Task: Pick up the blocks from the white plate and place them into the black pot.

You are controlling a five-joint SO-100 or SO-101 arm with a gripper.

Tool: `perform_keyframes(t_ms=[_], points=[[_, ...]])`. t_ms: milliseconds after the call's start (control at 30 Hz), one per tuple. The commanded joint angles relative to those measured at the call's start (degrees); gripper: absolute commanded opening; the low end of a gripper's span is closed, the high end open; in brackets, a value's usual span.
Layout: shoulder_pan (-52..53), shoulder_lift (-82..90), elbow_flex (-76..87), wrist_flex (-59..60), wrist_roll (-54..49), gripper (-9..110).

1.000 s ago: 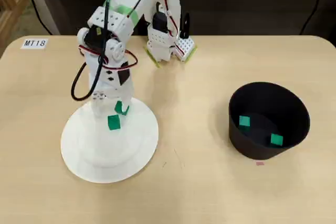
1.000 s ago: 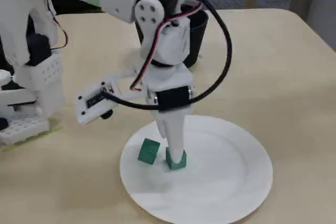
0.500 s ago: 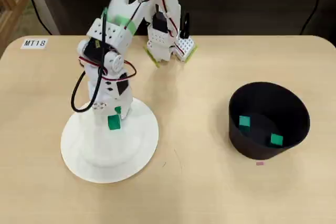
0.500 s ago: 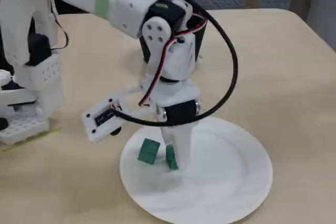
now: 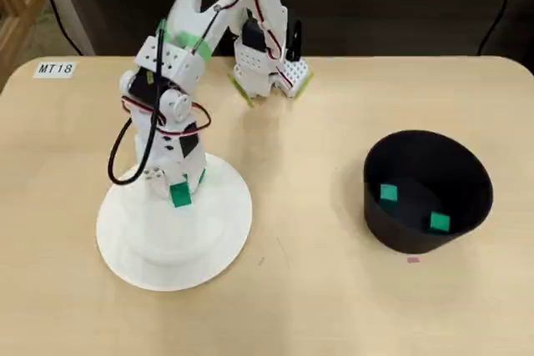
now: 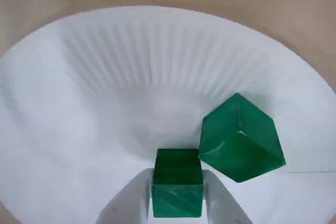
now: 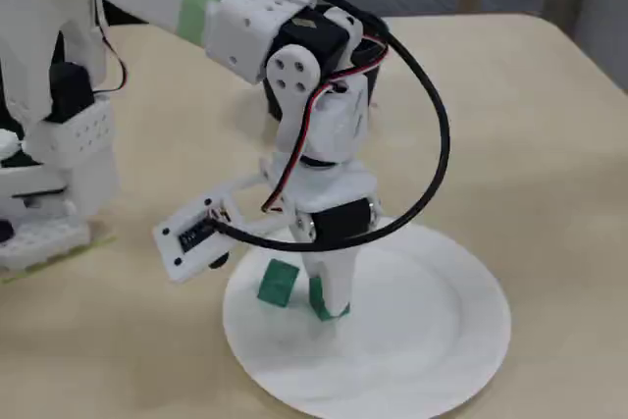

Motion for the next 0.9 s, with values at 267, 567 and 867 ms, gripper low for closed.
perform_keyframes(t_ms=[267,567,867], points=[[-7.8,9.8,-16.0,-5.9,-17.6,-2],[-27.6,26.8,-13.9,-8.7,-40.4,-2],[-53.4,31.0,-7.0,-11.2,-44.4,-2]])
